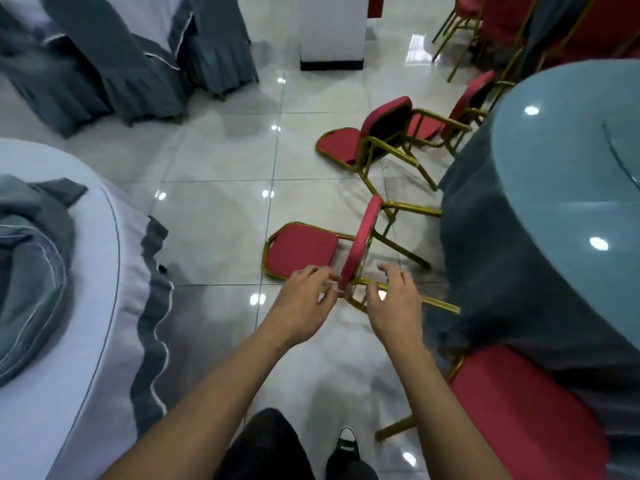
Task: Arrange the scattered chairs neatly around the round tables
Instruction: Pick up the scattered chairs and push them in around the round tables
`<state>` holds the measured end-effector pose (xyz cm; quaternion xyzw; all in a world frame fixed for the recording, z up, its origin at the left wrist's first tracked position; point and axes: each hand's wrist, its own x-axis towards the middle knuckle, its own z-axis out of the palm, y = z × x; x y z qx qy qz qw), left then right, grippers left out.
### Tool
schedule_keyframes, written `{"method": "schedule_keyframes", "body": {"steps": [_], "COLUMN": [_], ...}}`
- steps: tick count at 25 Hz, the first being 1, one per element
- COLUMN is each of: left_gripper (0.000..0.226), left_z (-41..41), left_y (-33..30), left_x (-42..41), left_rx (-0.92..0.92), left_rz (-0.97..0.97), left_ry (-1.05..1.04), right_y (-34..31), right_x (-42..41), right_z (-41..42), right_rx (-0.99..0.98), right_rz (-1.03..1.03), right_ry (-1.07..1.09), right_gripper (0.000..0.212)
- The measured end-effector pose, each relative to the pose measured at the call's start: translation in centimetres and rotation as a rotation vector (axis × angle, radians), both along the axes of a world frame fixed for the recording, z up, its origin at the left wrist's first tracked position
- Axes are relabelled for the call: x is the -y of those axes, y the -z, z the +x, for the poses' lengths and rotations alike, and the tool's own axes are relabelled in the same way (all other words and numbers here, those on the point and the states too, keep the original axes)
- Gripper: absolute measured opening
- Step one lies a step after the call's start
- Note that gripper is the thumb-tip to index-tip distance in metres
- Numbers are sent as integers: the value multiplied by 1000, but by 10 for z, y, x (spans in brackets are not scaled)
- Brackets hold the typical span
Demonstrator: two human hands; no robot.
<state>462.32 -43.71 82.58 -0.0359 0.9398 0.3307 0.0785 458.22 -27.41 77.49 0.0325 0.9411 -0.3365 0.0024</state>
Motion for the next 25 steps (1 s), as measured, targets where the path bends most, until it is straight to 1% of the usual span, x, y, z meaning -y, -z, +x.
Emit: {"method": "schedule_keyframes", "body": {"steps": [3, 5, 9, 13, 16, 18, 23, 25], "left_gripper": [27, 27, 26, 27, 27, 27, 28, 28], "left_z": [-26, -52, -99, -161, -212, -248, -357, -403], "left_y": [3, 4, -1, -5, -9, -7, -1, -2], "left_x": [56, 97, 165, 230, 252, 259, 257, 255], "left_rx": [-19, -23, -65, -63, -52, -38, -10, 19], "left_rz": [-3, 11, 0, -19, -31, -39, -78, -105], "left_ry": [-83, -105, -65, 50, 134, 207, 375, 444], "right_y": [5, 6, -1, -3, 2, 4, 14, 16], "right_x": [52, 90, 157, 222, 245, 252, 251, 244], "right_z": [-36, -67, -120, -162, -194, -221, -323, -366], "right_rx": [-17, -9, -6, -26, 19, 13, -3, -11], "right_rz": [31, 24, -6, -45, -53, -54, -88, -111], "right_ry": [-98, -113, -67, 27, 91, 136, 292, 386], "right_gripper": [30, 30, 34, 33, 33, 34, 34, 32]}}
